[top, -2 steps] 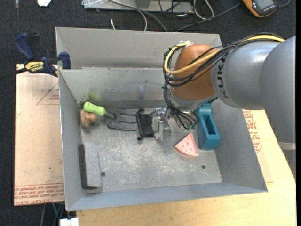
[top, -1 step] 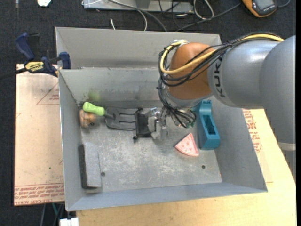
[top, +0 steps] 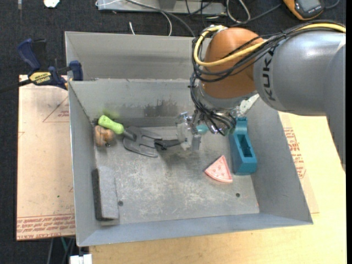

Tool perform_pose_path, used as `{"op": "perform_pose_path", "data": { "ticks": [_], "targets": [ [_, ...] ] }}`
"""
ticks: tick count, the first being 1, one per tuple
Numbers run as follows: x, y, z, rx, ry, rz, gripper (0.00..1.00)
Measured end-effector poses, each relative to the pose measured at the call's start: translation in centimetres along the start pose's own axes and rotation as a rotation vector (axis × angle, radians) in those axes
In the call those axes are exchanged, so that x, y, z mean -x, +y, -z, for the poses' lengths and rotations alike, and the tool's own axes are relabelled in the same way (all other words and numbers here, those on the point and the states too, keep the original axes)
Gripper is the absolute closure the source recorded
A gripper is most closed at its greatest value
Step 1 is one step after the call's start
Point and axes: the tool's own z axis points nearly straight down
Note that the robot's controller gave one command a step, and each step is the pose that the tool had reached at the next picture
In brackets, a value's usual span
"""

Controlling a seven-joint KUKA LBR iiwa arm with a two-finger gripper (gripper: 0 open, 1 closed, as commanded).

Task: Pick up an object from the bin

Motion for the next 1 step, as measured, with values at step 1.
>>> {"op": "perform_pose_path", "data": {
  "ticks": [1],
  "targets": [
    [-0.17, 0.01, 6.77, 0.002, 0.002, 0.013, 1.0]
  ]
}}
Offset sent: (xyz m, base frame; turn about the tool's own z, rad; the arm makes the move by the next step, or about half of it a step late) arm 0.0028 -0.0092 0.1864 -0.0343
